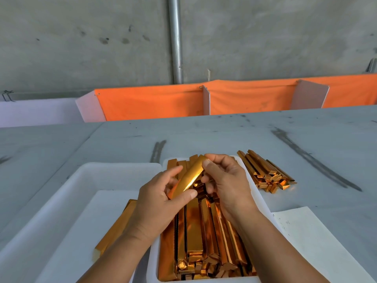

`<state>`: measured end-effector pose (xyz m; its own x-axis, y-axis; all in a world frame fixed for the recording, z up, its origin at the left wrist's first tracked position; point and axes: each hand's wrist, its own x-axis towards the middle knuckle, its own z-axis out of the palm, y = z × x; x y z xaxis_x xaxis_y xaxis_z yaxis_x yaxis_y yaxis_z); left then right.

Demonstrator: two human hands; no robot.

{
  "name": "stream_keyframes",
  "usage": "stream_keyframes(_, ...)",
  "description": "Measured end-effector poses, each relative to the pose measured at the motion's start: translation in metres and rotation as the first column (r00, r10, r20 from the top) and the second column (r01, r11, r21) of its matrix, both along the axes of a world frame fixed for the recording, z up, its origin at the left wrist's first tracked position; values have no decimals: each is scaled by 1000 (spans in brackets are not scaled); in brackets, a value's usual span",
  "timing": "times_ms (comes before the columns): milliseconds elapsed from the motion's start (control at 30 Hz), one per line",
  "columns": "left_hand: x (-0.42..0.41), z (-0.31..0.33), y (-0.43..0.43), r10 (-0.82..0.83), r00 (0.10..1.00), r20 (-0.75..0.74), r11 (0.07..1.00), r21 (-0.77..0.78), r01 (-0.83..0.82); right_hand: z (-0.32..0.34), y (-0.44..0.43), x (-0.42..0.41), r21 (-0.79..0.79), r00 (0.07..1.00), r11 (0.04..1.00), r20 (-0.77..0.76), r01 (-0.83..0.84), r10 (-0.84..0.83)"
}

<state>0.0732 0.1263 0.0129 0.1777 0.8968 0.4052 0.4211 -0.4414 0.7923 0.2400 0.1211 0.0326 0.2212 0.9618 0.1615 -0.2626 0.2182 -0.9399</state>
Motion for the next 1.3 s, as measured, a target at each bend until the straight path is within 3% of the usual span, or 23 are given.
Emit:
stream_keyframes(267,0,-1,0,2,1000,19,1000,9,-2,-1,0,0,20,1000,1000,31,0,0)
stream_keyframes(567,1,5,-5,-57,993,100,998,-6,58,3,-4,-2,40,990,990,64,-132,129)
stream_keyframes(833,-4,7,-2,44,976,212,997,54,-57,14,-8,3,-3,1000,1000,9,-28,28)
stream_keyframes(1000,-9,19,-3,123,946,299,980,116,-164,30,-14,15,-205,961,978,262,-38,92)
stream_keyframes(1067,-12,24,-3,160,922,352,965,140,-221,35,-18,20,-287,894,957,422,-28,153)
stream_keyframes(1167,-18,31,-1,241,869,433,931,149,-332,38,-24,29,-367,716,929,660,43,228)
stream_keyframes(1300,-25,38,0,350,831,432,883,145,-447,40,-29,38,-443,622,893,723,83,301)
